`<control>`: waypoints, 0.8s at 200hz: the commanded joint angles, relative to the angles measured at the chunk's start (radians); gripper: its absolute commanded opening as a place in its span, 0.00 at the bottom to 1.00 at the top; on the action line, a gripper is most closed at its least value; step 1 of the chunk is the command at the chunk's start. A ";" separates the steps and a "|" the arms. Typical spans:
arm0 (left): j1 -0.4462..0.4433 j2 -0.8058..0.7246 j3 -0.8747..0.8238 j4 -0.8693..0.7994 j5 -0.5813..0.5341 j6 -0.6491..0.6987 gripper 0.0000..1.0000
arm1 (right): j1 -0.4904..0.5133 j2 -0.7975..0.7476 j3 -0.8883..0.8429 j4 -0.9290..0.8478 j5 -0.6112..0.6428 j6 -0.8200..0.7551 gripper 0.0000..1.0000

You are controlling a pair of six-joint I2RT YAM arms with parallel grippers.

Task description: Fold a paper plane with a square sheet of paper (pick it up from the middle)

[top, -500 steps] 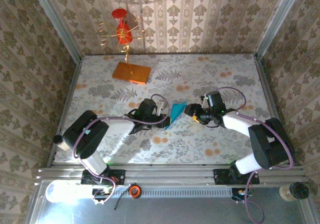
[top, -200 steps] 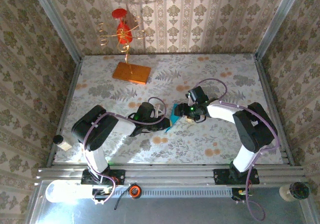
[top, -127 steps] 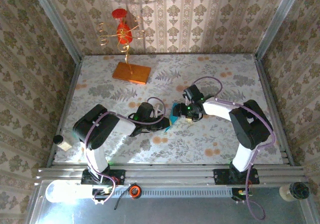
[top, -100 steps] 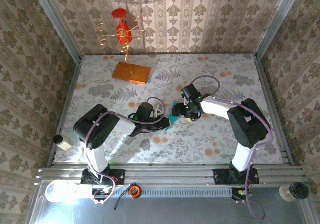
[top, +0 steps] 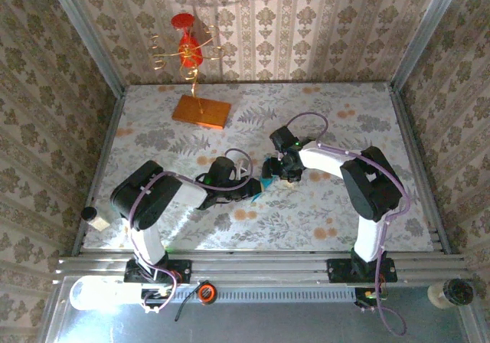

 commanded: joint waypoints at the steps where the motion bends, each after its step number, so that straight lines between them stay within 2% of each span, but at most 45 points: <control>1: 0.003 -0.038 -0.011 -0.065 -0.022 0.019 0.27 | 0.009 0.113 -0.032 0.016 0.021 0.002 0.75; 18: 0.002 -0.063 0.001 -0.112 -0.034 0.034 0.32 | 0.008 0.118 -0.030 0.013 0.020 0.003 0.75; 78: -0.010 -0.140 0.047 -0.307 -0.104 0.125 0.39 | 0.008 0.118 -0.036 0.023 0.006 0.003 0.75; 160: -0.035 -0.097 0.148 -0.475 -0.140 0.214 0.39 | 0.007 0.113 -0.044 0.037 -0.011 0.007 0.75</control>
